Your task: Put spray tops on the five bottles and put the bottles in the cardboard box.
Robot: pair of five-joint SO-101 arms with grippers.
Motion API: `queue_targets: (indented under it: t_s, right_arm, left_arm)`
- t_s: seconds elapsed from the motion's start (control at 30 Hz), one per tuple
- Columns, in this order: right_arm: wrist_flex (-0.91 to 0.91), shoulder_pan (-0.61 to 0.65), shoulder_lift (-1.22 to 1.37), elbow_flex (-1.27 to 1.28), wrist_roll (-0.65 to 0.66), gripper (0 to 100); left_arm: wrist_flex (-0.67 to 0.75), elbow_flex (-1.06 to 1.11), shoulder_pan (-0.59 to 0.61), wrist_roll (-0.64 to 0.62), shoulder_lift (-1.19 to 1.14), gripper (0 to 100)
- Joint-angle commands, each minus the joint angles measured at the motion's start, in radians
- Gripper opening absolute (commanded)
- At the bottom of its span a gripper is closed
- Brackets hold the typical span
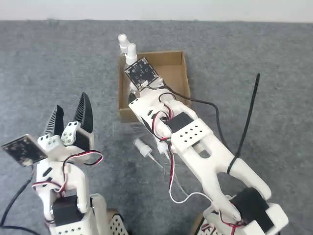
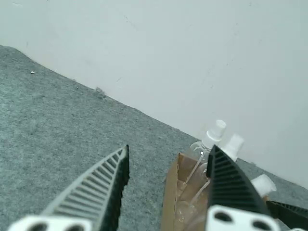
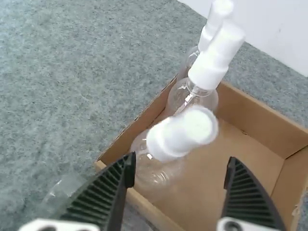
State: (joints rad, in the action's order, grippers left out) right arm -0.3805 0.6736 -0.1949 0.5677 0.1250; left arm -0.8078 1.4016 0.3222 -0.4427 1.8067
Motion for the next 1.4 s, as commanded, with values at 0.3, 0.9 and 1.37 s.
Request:
queue_targets:
  t_s: [0.3,0.9,1.37]
  right_arm:
    - [-0.048,-0.062,-0.119,-0.009,0.017,25.4]
    - [-0.455,-0.084,-0.331,-0.157,0.018,25.3]
    - [-0.757,-0.039,-0.326,-0.132,0.009,25.2]
  left_arm:
    - [0.034,-0.021,0.0,-0.005,0.012,24]
    - [0.034,-0.021,0.003,-0.005,0.012,24]
    - [0.034,-0.021,0.003,-0.005,0.012,24]
